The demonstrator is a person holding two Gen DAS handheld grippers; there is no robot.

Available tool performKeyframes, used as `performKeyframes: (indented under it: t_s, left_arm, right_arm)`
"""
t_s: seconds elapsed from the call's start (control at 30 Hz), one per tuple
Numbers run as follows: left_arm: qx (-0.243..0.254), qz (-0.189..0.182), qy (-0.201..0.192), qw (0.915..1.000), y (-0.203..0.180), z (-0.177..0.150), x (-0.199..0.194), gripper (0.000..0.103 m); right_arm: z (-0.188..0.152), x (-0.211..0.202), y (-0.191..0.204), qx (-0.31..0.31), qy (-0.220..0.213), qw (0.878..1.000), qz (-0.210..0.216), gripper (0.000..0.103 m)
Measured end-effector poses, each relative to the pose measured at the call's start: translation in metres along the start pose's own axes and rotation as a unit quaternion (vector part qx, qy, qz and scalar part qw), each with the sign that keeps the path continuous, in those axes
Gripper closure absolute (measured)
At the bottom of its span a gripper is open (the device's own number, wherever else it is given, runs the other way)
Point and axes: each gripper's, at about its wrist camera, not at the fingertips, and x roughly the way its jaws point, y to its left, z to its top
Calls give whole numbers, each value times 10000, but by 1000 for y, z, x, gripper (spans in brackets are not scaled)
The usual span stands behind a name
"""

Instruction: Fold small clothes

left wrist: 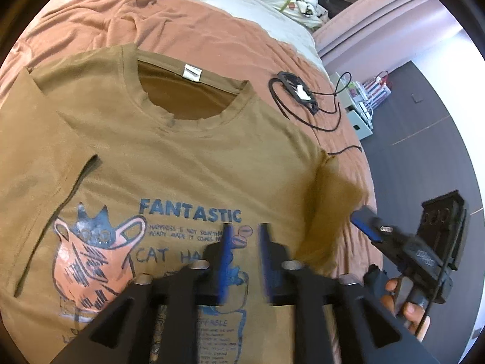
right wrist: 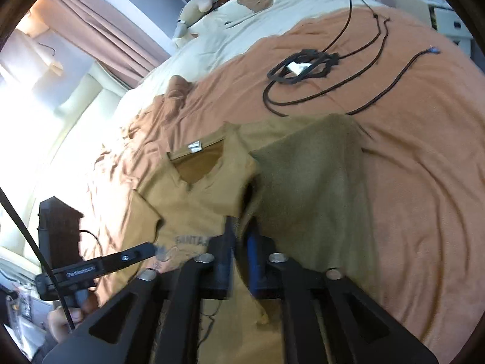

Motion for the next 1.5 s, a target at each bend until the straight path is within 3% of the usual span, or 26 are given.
performKeyframes:
  t_s: [0.03, 0.07, 0.17, 0.3, 0.33, 0.4, 0.43, 0.47, 0.7, 0.83, 0.9, 0.97, 1.2, 1.33, 1.5]
  left_arm:
    - [10, 15, -41, 10000, -1, 1, 2, 53]
    - [20, 20, -70, 10000, -2, 3, 3, 46]
    - [67, 40, -72, 9999, -5, 7, 13, 46]
    - [168, 150, -100, 9997, -10, 16, 29, 46]
    - [233, 191, -121, 9995, -12, 19, 34, 46]
    - [353, 264, -133, 9989, -16, 24, 43, 46]
    - [423, 306, -131, 9986, -18, 26, 48, 46]
    - [489, 347, -143, 9981, -20, 28, 55, 46]
    - [988, 631, -78, 9931, -38, 39, 99, 46]
    - [1240, 836, 20, 9888, -44, 41, 120, 55]
    - [1295, 914, 143, 9872, -44, 41, 132, 68]
    - [1359, 910, 185, 9864, -44, 40, 138, 97]
    - [1507, 935, 6, 9841, -46, 33, 115, 102]
    - [1467, 1001, 115, 9840, -40, 33, 105, 102]
    - [1416, 1085, 288, 9835, -30, 32, 106, 102]
  right_arm:
    - [2, -5, -4, 16, -165, 9999, -9, 33]
    - [3, -10, -8, 19, -296, 9996, -15, 31]
    - [9, -16, -27, 155, -437, 9989, -31, 31]
    - [14, -10, -51, 262, -487, 9976, -418, 31]
    - [15, -7, -53, 255, -512, 9970, -528, 32]
    - [19, 0, -60, 293, -544, 9947, -819, 44]
    - [21, 1, -66, 340, -528, 9941, -890, 60]
    - [23, 5, -70, 398, -486, 9936, -938, 69]
    - [42, 40, -79, 269, -341, 9938, -1026, 69]
    - [48, 55, -85, 234, -317, 9946, -957, 69]
    - [49, 60, -89, 171, -288, 9951, -929, 69]
    - [51, 67, -88, 101, -259, 9955, -906, 69]
    - [53, 87, -78, -198, -91, 9935, -1121, 69]
    - [55, 91, -76, -114, -67, 9942, -1070, 69]
    - [59, 109, -54, -529, 109, 9864, -1553, 69]
